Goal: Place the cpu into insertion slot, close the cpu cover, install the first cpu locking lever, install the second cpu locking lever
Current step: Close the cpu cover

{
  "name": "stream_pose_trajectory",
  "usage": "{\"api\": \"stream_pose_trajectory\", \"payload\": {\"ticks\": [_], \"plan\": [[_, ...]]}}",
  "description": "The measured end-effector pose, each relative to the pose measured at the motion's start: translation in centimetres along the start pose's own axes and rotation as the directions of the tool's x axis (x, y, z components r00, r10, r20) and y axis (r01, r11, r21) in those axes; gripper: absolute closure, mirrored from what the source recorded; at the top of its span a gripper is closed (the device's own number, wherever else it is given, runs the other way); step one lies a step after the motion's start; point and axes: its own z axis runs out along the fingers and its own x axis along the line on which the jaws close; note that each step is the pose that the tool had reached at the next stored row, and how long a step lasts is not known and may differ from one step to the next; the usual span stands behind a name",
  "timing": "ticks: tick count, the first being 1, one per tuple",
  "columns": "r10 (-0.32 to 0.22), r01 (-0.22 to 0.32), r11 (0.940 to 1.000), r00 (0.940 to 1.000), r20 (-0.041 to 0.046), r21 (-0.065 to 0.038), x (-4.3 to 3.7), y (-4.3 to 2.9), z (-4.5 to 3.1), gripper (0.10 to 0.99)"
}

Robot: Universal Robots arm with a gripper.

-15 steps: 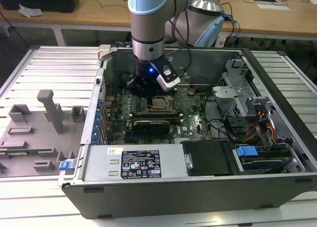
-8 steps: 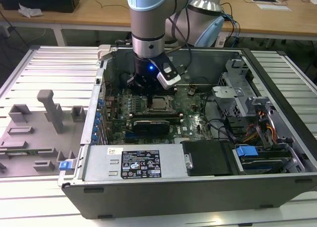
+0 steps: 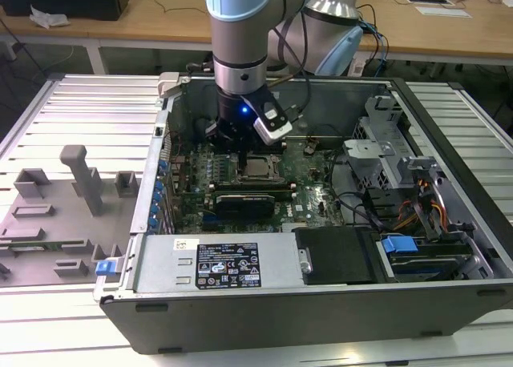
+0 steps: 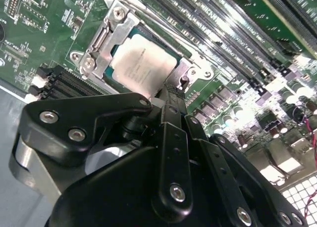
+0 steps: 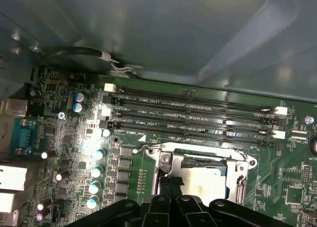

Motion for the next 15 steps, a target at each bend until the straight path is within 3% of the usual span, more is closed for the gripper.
{"api": "stream_pose_trajectory", "payload": {"ticks": [5,7,15], "plan": [[0.008,-0.007,0.9987,0.9999,0.0065,-0.051,0.07,-0.41,0.34,0.980],[0.009,-0.008,0.9980,0.9999,0.0079,-0.063,0.08,-0.50,0.42,0.980],[0.008,-0.008,0.9979,0.9999,0.0080,-0.065,0.26,-0.72,0.52,0.980]]}}
